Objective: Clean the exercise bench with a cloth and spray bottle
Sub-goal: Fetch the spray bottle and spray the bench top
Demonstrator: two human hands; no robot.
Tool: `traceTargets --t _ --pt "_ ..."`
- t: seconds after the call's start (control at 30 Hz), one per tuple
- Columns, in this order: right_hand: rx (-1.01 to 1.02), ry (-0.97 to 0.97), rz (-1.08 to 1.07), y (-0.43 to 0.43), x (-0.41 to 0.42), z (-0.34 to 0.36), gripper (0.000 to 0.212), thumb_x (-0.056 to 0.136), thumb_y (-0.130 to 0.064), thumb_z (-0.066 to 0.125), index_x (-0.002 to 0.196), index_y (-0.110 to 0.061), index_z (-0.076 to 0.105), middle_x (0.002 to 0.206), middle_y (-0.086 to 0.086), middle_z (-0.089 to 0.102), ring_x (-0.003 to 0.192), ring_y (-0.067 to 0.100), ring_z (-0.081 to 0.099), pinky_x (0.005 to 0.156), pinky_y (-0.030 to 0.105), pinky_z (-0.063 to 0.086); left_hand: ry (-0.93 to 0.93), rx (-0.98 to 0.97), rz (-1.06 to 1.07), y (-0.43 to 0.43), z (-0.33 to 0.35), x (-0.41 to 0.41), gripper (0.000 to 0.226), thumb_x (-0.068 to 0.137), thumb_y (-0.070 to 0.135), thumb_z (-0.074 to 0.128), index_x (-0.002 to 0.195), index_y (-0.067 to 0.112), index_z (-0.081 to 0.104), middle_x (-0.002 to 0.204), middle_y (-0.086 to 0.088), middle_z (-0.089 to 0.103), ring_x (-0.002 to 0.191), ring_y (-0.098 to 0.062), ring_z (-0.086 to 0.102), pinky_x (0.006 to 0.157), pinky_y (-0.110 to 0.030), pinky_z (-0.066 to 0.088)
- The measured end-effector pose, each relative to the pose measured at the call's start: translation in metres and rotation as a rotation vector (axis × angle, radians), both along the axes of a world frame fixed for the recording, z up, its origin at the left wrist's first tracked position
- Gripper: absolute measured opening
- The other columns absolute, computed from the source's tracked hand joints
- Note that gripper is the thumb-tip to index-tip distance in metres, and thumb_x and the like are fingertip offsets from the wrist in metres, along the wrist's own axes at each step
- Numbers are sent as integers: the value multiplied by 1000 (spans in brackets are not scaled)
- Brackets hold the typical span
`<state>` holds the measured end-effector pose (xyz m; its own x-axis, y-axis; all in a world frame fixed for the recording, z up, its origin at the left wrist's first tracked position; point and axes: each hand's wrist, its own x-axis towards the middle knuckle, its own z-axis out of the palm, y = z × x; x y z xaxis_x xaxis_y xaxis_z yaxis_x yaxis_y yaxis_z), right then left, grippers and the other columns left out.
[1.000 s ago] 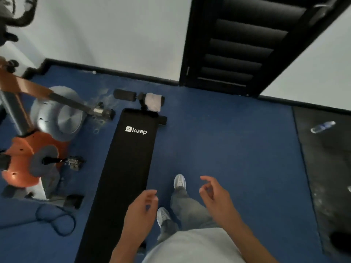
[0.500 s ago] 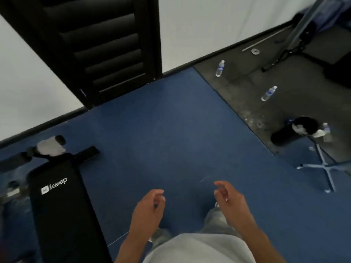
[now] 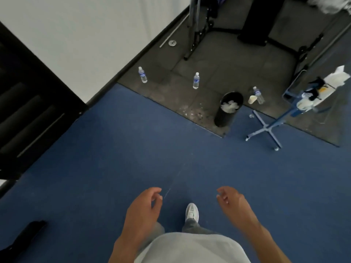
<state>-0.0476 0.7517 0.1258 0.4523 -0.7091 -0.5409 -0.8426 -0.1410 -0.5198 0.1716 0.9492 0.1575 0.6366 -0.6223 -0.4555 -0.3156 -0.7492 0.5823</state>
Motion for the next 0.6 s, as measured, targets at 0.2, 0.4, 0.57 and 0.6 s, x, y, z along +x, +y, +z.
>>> traceTargets --t 0.2,0.4,0.57,0.6 --pt "24 31 -69 -88 -11 -7 20 100 -24 56 115 -20 67 108 -2 68 94 19 67 85 37 55 25 17 -109 -111 -2 1 16 99 44 50 111 53 54 106 39 58 102 13 57 84 -16 46" --pt "12 41 -118 -183 10 -22 18 100 -27 54 112 -23 67 104 -5 66 83 14 67 77 35 57 -18 48 -168 -221 -42 44 21 100 37 53 118 41 64 112 26 66 100 5 62 81 -16 46" --pt "10 107 -161 -291 23 -9 20 100 -28 51 114 -25 66 108 -5 66 88 15 66 74 28 54 0 56 -221 -340 -51 91 22 101 36 51 120 37 64 117 20 67 100 0 62 81 -24 49" --pt "7 105 -198 -313 23 -3 20 100 -26 52 113 -24 66 108 -4 67 88 16 66 76 30 55 6 49 -248 -366 -49 95 23 101 37 51 120 37 64 118 20 66 100 1 61 80 -22 48"
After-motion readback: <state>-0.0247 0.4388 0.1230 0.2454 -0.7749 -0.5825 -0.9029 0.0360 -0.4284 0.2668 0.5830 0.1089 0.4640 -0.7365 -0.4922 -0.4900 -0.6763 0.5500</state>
